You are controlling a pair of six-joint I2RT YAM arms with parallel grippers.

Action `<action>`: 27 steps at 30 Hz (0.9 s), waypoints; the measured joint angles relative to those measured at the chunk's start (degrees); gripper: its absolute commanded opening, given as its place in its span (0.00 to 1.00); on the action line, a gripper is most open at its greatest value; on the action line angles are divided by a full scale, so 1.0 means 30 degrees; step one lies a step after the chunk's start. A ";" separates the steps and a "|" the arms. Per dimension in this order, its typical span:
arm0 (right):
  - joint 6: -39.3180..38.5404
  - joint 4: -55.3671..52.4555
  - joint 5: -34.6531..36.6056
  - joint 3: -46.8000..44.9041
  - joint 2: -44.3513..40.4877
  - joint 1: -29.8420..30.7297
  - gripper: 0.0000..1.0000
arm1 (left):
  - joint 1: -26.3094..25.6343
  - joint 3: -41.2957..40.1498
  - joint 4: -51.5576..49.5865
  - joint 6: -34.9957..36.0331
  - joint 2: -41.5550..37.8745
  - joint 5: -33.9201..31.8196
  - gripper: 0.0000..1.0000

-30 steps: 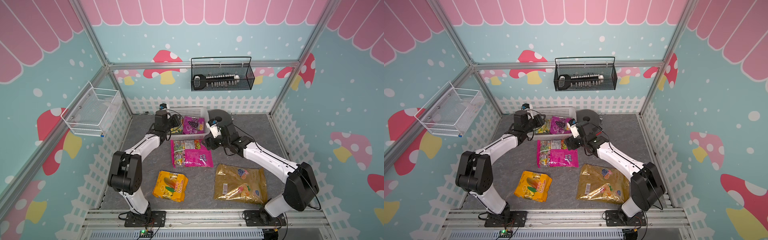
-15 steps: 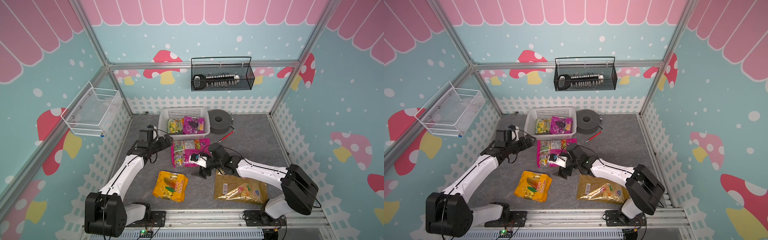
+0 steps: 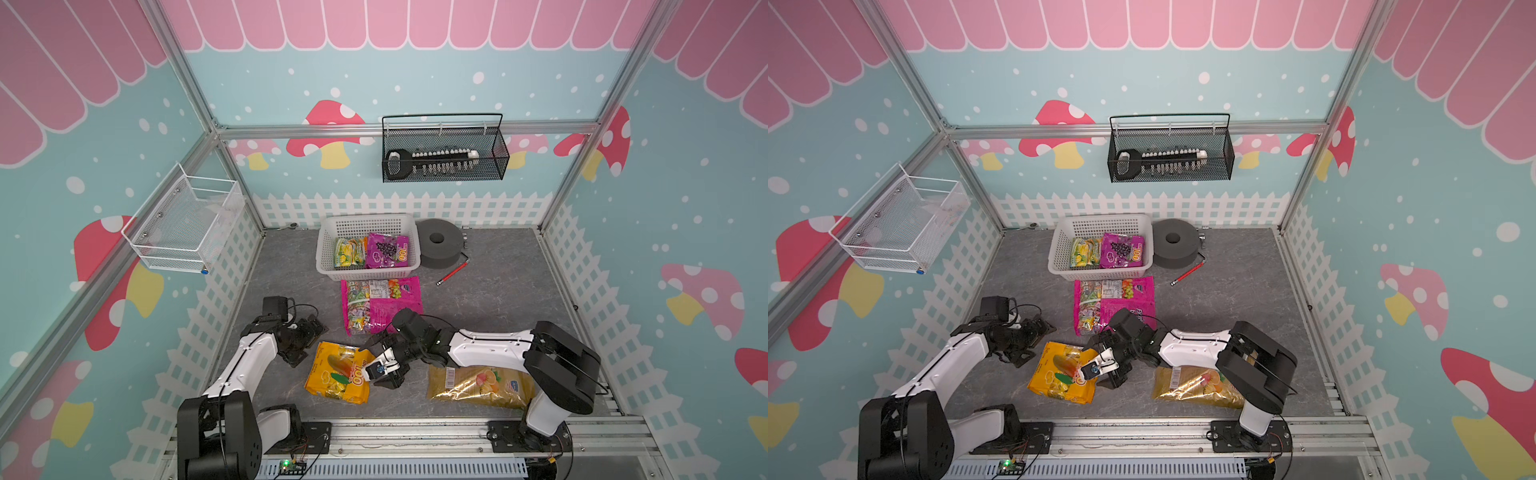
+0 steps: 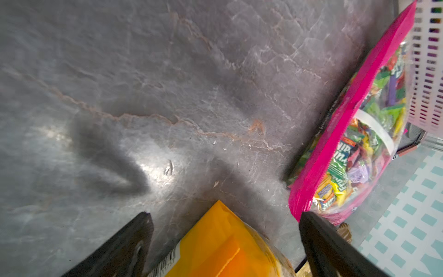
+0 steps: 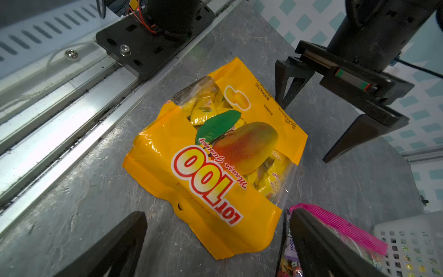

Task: Put the candies in the basket
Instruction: Pick up the candy at the center of the board.

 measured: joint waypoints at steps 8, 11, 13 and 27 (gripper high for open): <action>0.0372 0.3228 0.2703 0.0131 0.1115 -0.0153 0.99 | 0.0095 -0.0517 -0.0408 -0.1435 0.0503 -0.0423 0.85; 0.0743 0.3497 0.3592 0.0590 0.1348 -0.0911 0.99 | 0.0160 -0.0903 -0.0495 -0.2310 0.0576 -0.0605 0.82; 0.1231 0.3563 0.4124 0.1129 0.1530 -0.1523 0.99 | 0.0189 -0.0998 -0.0430 -0.2761 0.0525 -0.0627 0.80; 0.7584 0.0153 0.4495 0.3949 0.1413 -0.2601 0.93 | 0.0168 -0.1515 -0.0452 -0.3650 0.0117 0.1005 0.78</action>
